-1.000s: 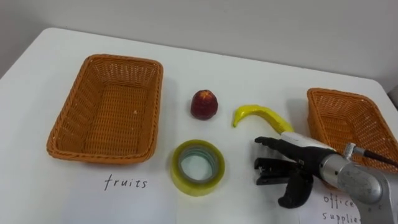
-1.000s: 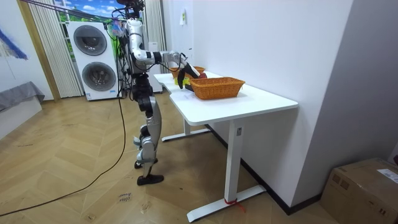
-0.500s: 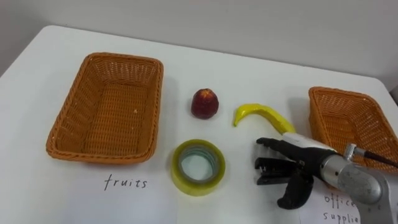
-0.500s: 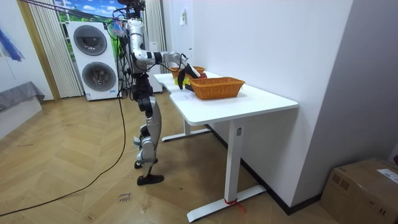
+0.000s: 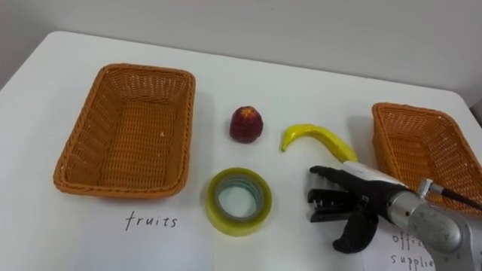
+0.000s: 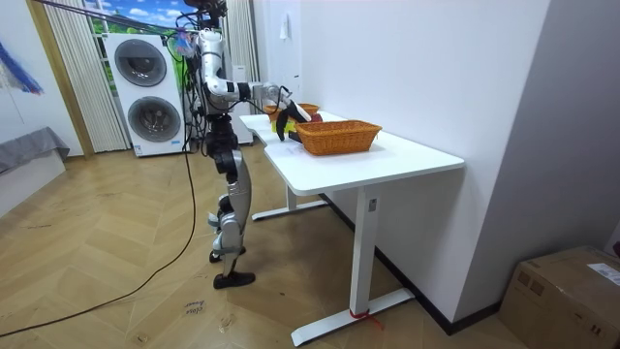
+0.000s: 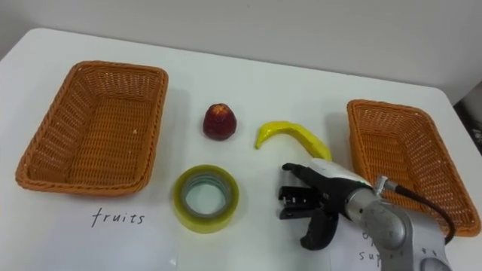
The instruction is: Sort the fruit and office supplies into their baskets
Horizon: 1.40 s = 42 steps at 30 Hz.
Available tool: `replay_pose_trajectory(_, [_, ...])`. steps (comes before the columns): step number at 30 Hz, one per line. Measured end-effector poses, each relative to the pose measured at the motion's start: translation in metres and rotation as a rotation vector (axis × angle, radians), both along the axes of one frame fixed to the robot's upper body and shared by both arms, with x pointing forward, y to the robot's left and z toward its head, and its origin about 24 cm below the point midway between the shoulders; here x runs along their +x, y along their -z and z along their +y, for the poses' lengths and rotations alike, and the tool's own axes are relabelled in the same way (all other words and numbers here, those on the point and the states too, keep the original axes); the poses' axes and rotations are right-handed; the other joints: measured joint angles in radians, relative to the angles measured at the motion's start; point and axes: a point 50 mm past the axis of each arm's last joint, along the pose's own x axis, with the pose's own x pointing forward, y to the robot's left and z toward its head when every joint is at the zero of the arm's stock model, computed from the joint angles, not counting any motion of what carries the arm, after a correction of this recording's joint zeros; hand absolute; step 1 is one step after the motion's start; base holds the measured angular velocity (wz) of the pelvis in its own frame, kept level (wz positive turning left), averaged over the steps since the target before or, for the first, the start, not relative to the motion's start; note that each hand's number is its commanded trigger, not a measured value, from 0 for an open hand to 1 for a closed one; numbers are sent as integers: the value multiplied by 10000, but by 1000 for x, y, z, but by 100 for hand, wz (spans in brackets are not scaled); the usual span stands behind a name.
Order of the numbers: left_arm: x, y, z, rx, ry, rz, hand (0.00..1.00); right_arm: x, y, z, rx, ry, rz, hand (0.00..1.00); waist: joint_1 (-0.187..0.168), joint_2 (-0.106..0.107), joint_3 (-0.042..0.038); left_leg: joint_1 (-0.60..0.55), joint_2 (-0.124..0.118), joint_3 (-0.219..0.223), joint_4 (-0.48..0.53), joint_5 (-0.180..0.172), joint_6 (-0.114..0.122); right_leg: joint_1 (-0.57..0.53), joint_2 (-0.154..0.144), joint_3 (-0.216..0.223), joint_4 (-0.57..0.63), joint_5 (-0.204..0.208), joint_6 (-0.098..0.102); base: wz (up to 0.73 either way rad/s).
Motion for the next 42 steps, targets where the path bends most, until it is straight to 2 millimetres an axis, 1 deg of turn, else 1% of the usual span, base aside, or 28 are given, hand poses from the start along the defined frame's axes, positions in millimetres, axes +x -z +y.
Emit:
replay_pose_trajectory(2, [0,0,0,-3,0,-1,0,0,0,0,-4,29,-56,0,0,34,-6,-1,0,-1,-2,0,0,1,-1,-2,1,4,0,0])
replay_pose_trajectory(7, [0,0,0,-11,-6,14,0,-1,1,0,86,99,-124,0,12,123,-54,16,-1,0,2,1,1,7,1,6,-1,8,1,0])
replay_pose_trajectory(16, [-5,1,-1,-34,-53,127,0,-3,6,2,562,339,-201,0,5,205,-52,168,3,-6,-16,2,1,167,-3,-26,-12,13,0,0])
replay_pose_trajectory(27, [-8,3,-3,-48,-176,392,0,-2,7,1,533,478,-285,0,-5,215,-58,158,2,-52,-64,3,0,192,-2,-75,-1,36,-10,0])
replay_pose_trajectory(28, [-8,3,-3,-45,-186,412,0,-2,7,1,528,479,-288,42,-6,220,-62,155,2,-51,-47,4,0,219,0,-67,-1,37,-9,0])
replay_pose_trajectory(29, [-9,3,-3,-43,-193,428,0,-2,7,1,531,483,-294,100,-6,221,-63,155,3,-51,-21,4,0,226,2,-65,-3,38,-9,0])
replay_pose_trajectory(35, [-8,3,-4,-46,-217,462,0,-2,7,2,557,538,-414,100,-11,244,-72,162,4,-61,0,4,0,257,1,-71,-12,40,-8,0])
replay_pose_trajectory(39, [-7,4,-6,-122,-239,431,0,1,6,0,477,836,-969,100,-17,345,-90,171,1,-70,-12,3,1,280,-2,-78,-15,44,-4,0])
replay_pose_trajectory(42, [-8,5,-8,-156,-260,460,0,1,7,0,472,901,-1040,100,-8,402,-113,167,2,-100,-12,3,0,279,2,-104,-16,44,-5,1])
